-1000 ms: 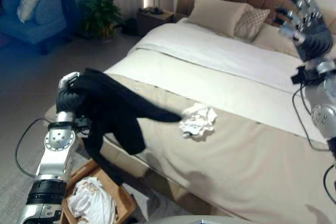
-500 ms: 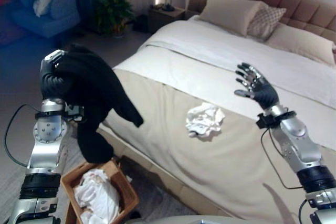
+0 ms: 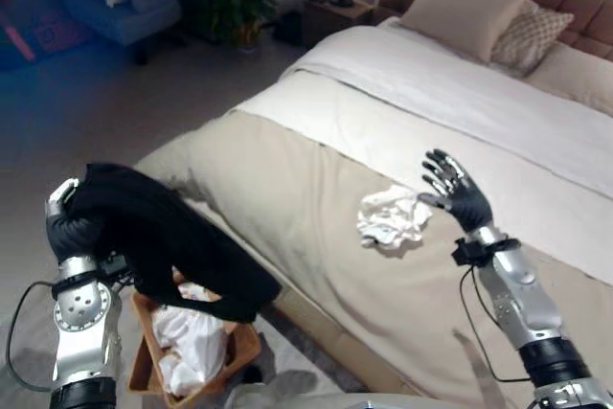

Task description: Pick up clothes into the bucket

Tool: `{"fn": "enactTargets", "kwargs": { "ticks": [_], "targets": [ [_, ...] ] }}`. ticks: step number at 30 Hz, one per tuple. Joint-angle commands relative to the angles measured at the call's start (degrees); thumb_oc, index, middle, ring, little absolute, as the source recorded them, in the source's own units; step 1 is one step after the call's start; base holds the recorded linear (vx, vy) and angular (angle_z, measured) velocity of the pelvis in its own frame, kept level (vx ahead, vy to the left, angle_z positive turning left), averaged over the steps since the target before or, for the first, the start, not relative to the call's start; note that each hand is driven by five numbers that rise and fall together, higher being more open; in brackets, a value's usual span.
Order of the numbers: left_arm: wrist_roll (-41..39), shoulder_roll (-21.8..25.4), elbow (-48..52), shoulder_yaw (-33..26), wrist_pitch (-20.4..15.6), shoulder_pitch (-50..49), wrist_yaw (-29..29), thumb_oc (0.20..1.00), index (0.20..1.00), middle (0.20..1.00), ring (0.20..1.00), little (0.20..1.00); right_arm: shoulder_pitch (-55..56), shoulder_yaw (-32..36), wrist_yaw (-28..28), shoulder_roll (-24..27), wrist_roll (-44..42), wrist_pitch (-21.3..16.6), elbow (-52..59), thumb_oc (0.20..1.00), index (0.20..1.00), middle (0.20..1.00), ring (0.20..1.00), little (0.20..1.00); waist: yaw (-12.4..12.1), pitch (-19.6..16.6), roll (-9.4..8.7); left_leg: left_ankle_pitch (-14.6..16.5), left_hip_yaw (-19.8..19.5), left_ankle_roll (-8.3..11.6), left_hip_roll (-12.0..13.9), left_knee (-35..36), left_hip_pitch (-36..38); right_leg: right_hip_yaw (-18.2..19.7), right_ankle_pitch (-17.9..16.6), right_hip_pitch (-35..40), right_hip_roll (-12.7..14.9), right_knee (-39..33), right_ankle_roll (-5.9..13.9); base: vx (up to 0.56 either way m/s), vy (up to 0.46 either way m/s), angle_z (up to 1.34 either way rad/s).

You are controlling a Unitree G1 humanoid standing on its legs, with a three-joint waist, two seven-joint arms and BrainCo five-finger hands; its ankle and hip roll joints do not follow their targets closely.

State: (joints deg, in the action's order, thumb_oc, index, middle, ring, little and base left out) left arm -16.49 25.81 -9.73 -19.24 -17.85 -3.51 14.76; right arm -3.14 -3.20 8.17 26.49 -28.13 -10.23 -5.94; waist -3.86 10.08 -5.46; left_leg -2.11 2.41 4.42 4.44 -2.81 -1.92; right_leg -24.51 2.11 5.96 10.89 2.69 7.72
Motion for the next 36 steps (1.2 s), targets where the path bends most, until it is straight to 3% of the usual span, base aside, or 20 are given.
{"fn": "enactTargets", "kwargs": {
  "ticks": [1,7,17,24,31,36],
  "targets": [
    [1.3,5.6,1.0,-2.4,-4.8,3.1,2.7,0.200,0.200,0.200,0.200,0.200,-1.6,-0.8,-0.7,-2.0,-0.3,-5.3,0.8,1.000,1.000,1.000,1.000,1.000,-1.6,-0.5,-1.58,3.8,-4.4,-1.61,0.7,-7.3,-3.9,1.9,-2.6,-3.7,5.3,8.1,2.39,-0.13,0.003,0.72],
    [5.1,7.9,0.3,-1.8,-4.0,7.7,7.9,0.200,0.200,0.200,0.200,0.200,-1.1,-2.7,-1.7,-4.1,-1.7,-6.2,-1.0,1.000,1.000,1.000,1.000,1.000,-4.1,4.9,-2.85,3.6,-9.0,-1.38,-0.5,-11.0,-11.1,-3.4,-1.1,-6.6,6.8,12.3,2.30,-0.10,-0.013,0.54],
    [8.1,14.5,-2.0,-5.5,-3.1,11.6,14.5,0.200,0.200,0.200,0.200,0.200,-2.0,-4.9,-2.6,-4.2,-3.9,-6.9,-2.2,1.000,1.000,1.000,1.000,1.000,-6.6,9.6,-4.23,3.5,-11.8,-1.21,-1.3,-14.7,-18.9,-6.3,-0.6,-11.4,8.1,15.3,2.11,-0.07,0.000,0.22],
    [3.9,17.3,-5.5,-4.2,-3.7,16.9,15.8,0.200,0.200,0.200,0.200,0.200,-3.4,-6.3,-3.3,-3.1,-5.0,-7.5,-0.9,1.000,1.000,1.000,1.000,1.000,-6.0,12.9,-4.30,6.0,-12.9,-0.84,-1.5,-19.9,-24.5,-5.5,1.9,-15.9,8.6,19.8,2.43,-0.03,-0.001,0.11],
    [3.2,21.5,-7.8,-2.8,-4.2,22.0,18.9,0.200,0.200,0.200,0.200,0.200,-5.2,-7.6,-4.8,-2.8,-5.5,-8.0,-0.9,1.000,1.000,1.000,1.000,1.000,-5.1,15.2,-4.00,6.0,-12.3,-1.02,-1.3,-21.1,-27.6,-5.0,1.4,-19.6,8.8,21.0,2.71,-0.04,0.024,0.02],
    [0.1,21.4,-7.6,-1.9,-5.2,24.1,19.2,0.200,0.200,0.200,0.200,0.200,-5.4,-7.9,-5.6,-2.8,-5.5,-8.1,-0.5,1.000,1.000,1.000,1.000,1.000,-5.0,16.2,-3.91,5.9,-12.1,-1.17,-1.3,-20.6,-27.7,-5.3,1.1,-19.8,9.1,20.5,2.90,0.00,0.000,0.00]
  ]
}}
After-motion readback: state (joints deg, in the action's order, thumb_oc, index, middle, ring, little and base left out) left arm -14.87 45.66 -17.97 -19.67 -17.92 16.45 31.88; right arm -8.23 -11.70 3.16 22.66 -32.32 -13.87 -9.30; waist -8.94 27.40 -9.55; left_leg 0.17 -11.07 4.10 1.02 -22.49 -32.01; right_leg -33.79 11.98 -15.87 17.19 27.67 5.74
